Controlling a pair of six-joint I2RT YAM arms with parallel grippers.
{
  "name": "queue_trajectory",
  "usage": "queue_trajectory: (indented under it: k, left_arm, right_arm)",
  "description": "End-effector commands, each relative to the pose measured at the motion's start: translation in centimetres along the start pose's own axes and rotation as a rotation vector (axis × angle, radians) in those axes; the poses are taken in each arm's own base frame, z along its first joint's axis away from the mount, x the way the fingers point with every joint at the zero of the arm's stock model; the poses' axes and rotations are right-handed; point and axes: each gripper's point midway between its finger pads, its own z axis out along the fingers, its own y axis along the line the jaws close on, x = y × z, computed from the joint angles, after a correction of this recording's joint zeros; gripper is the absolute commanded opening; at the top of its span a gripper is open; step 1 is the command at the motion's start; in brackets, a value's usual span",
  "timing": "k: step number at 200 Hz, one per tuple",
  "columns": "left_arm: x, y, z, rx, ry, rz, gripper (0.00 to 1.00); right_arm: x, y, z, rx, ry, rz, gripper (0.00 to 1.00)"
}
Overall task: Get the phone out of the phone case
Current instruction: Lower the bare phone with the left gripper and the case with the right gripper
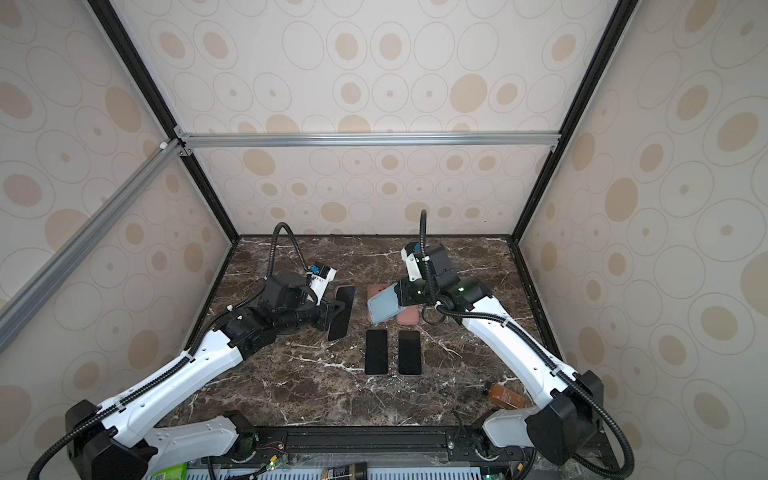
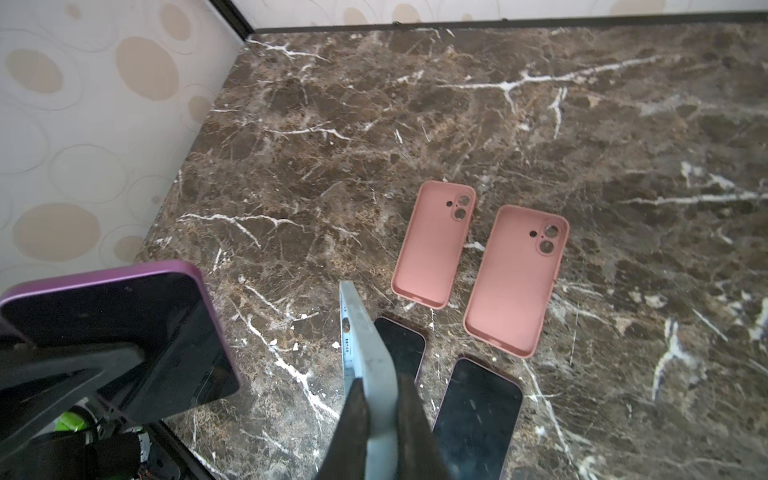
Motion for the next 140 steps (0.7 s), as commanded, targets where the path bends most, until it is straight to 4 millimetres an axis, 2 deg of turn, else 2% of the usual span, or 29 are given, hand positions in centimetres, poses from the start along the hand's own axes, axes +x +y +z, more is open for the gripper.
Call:
queue_trajectory:
  k: [1,21,42,71,102,140]
  left_arm:
    - [-0.4,0.8,-1.0,-0.058,0.015,-0.133,0.00]
    - [-0.6,0.8,-0.6,-0.044,0.028,-0.164,0.00]
    - [-0.7,0.4,-0.1,0.007,0.022,-0.096,0.00]
    - [0.3,0.2,1.0,0.130,0.058,-0.090,0.00]
    - [1.8,1.4,1.9,0.220,0.131,-0.202,0.00]
    - [4.7,3.7,3.4,0.139,0.246,-0.262,0.00]
  right_arm:
    - [-1.0,-0.6,-0.7,0.038,-0.030,0.100,0.00]
    - [-1.0,-0.8,-0.5,0.026,-0.038,0.095,0.00]
    - [-0.7,-1.0,-0.3,0.011,-0.059,0.054,0.00]
    - [0.0,-1.2,-0.2,0.019,-0.037,0.068,0.00]
    - [1.0,-1.1,0.9,-0.004,-0.001,0.118,0.00]
    - [2.5,-0.4,1.9,-0.055,0.053,0.165,0.00]
